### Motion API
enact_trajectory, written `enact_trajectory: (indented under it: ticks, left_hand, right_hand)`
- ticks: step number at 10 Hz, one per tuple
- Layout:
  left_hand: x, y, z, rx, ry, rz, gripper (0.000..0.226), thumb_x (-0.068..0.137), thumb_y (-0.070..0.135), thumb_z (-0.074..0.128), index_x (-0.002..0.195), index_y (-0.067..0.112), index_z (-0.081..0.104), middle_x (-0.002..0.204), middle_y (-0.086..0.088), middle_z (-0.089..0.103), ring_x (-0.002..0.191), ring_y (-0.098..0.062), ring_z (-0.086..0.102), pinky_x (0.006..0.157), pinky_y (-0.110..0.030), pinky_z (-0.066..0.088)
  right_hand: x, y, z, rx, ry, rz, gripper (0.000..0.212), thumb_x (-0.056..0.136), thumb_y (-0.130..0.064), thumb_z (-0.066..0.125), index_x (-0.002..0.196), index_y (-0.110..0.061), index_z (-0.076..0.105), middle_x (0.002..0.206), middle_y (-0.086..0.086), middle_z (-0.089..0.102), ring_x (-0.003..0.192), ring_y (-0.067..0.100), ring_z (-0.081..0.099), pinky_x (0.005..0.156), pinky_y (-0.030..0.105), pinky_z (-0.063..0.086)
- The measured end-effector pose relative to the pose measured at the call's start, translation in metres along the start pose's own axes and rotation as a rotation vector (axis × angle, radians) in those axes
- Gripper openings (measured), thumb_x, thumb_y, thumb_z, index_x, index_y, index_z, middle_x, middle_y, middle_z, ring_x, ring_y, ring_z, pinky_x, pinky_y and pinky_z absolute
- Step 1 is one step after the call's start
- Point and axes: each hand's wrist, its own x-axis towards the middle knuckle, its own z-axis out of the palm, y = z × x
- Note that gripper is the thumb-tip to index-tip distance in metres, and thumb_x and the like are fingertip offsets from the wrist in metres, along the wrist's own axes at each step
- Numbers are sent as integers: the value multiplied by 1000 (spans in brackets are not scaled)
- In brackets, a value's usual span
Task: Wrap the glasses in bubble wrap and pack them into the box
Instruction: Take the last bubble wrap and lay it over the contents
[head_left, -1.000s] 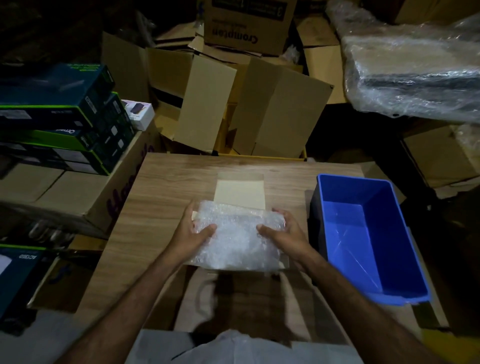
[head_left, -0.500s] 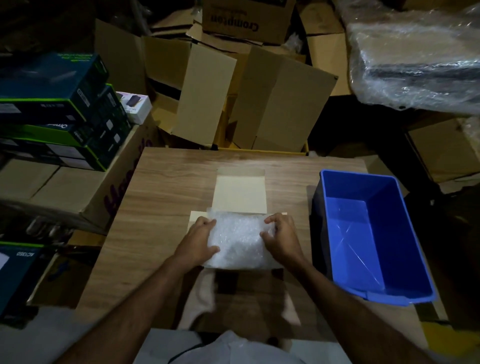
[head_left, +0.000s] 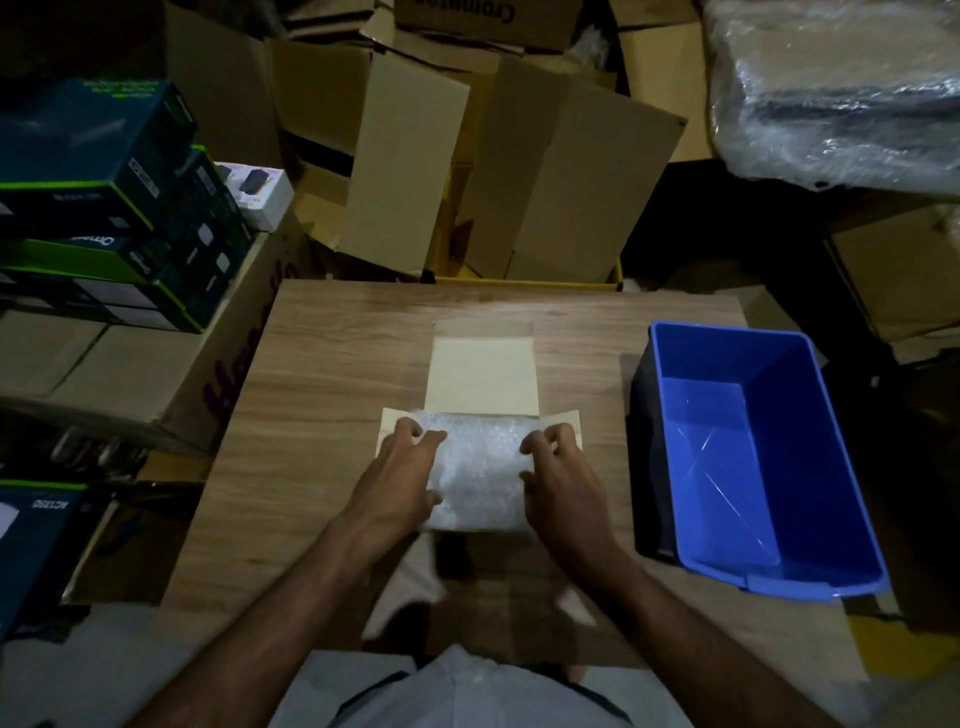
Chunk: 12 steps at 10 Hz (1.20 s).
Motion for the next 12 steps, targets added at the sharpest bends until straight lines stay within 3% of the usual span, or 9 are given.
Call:
enact_trajectory:
  ticks: [1,2,3,5,7,8,9,10,12]
  left_hand:
    - [11,9,13,20,-117,-84,94,87,32,77,160,22,18,155,-12,19,137,-30,39,105,-39,46]
    - [19,14,27,36,-136,-107,100,88,31,76,161,19,9,156,-18,16,136,-34,39,106,-41,47]
    - [24,16,37,27,-162,-91,106,87,21,76,161,19,1,160,-20,9,135,-35,42,104,-41,49]
    - [35,17,44,-52,-273,-172,105,91,16,71,161,26,-8,165,-18,-9,148,-38,23,114,-41,36]
    - [42,22,37,-11,-298,-271,98,89,10,69,161,29,5,162,-21,11,140,-43,38,108,-46,45]
    - [50,12,49,-45,-270,-294,82,94,21,65,160,27,16,154,-20,26,130,-39,48,101,-41,47]
    - [72,-9,80,22,-261,-203,77,89,69,53,150,29,31,152,-11,40,126,-26,52,104,-37,45]
    - [51,13,59,68,-185,-168,63,103,23,53,159,20,22,154,-20,30,131,-40,47,103,-43,46]
    - [58,10,67,138,-148,-152,77,101,29,57,161,17,11,156,-24,29,124,-31,58,97,-36,53]
  right_hand:
    - [0,-3,14,-58,-85,39,38,91,-13,65,125,-21,52,141,5,44,105,18,58,75,34,59]
    - [4,-5,22,-39,-227,55,64,95,-20,61,153,-19,34,164,15,25,140,31,40,99,40,51]
    - [12,-7,21,-56,-361,73,78,98,-19,58,161,-19,13,168,17,5,146,34,30,109,39,41]
    - [28,-16,20,-88,-485,144,104,90,-12,71,162,-16,-3,165,28,-2,142,38,36,110,41,40]
    - [36,-20,26,-145,-497,155,95,93,-18,67,161,-9,1,160,31,15,144,41,29,117,42,31]
    - [33,-19,29,-152,-491,143,90,96,-21,61,160,-5,-1,159,34,13,145,42,25,119,43,27]
    - [34,-20,27,-179,-523,131,96,94,-25,66,160,-6,-2,161,33,9,148,42,21,121,44,23]
    - [37,-22,16,-217,-603,79,104,92,-24,71,160,-6,-5,160,36,6,150,46,18,122,45,22]
    - [45,-13,2,-269,-551,-10,77,98,-9,54,161,-7,9,148,26,43,126,39,55,100,42,46]
